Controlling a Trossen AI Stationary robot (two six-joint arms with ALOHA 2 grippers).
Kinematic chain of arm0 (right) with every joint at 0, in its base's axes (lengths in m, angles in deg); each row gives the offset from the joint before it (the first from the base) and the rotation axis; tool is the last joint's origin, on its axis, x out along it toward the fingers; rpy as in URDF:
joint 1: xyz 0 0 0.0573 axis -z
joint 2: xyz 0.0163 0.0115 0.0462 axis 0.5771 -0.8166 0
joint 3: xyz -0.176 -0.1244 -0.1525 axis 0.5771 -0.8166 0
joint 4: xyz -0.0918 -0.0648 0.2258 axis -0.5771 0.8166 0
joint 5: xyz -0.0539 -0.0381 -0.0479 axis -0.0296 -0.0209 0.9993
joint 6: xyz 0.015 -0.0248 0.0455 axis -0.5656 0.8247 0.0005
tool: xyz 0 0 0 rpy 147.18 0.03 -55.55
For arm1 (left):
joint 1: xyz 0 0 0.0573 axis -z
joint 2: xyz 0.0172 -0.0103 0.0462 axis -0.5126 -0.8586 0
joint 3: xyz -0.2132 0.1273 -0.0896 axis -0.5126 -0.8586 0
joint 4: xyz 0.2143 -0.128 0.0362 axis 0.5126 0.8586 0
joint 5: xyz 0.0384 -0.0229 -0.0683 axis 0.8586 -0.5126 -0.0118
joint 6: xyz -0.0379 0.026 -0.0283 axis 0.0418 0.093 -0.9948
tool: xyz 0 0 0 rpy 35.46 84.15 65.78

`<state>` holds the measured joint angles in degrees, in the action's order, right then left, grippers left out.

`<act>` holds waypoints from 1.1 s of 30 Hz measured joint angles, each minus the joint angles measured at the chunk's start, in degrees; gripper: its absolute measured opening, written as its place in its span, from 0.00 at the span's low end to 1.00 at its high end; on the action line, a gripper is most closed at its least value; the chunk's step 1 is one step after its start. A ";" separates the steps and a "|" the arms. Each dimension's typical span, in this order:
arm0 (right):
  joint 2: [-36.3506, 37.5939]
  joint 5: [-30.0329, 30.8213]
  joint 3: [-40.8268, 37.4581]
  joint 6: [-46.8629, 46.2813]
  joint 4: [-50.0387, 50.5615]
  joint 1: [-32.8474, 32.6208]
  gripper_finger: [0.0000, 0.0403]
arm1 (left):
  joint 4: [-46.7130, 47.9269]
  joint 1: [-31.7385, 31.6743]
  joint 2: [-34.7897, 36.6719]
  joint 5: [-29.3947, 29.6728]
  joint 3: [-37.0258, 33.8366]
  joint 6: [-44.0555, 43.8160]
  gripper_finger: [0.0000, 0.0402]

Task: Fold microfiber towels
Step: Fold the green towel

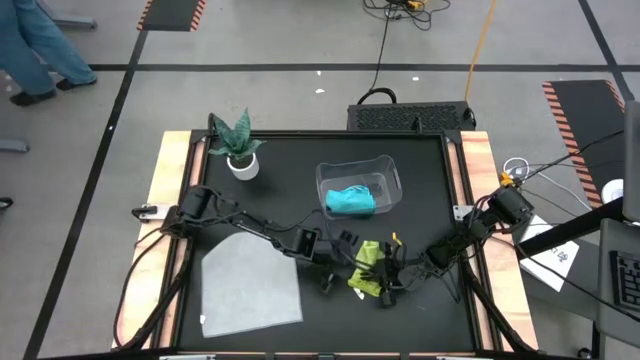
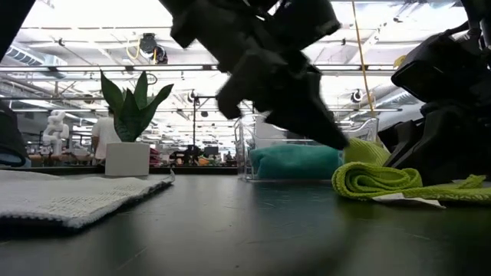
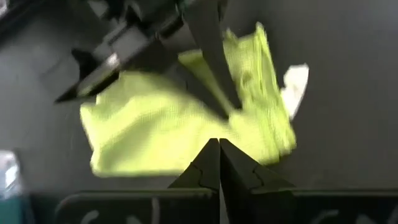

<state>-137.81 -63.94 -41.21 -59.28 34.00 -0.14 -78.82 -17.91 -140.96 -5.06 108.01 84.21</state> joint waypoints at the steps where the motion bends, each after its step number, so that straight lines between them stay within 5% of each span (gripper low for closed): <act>1: 0.00 -0.01 0.00 0.01 -0.04 0.00 0.07 | -2.01 0.10 -0.58 -0.81 -0.19 -0.82 0.01; 10: 0.01 0.00 0.00 0.11 -0.44 0.01 0.07 | -13.06 0.83 -3.98 -0.47 -4.30 -7.77 0.01; 21: 0.37 -0.06 0.00 6.07 -5.04 0.01 0.07 | -14.96 0.73 -3.99 0.08 -7.58 -10.12 0.01; 33: 11.33 1.71 0.04 14.35 0.46 2.24 0.07 | -15.47 1.43 -3.99 0.50 -7.69 -8.47 0.01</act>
<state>-126.48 -62.24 -41.16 -44.93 34.46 2.10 -94.29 -16.48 -144.96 -4.57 100.32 75.74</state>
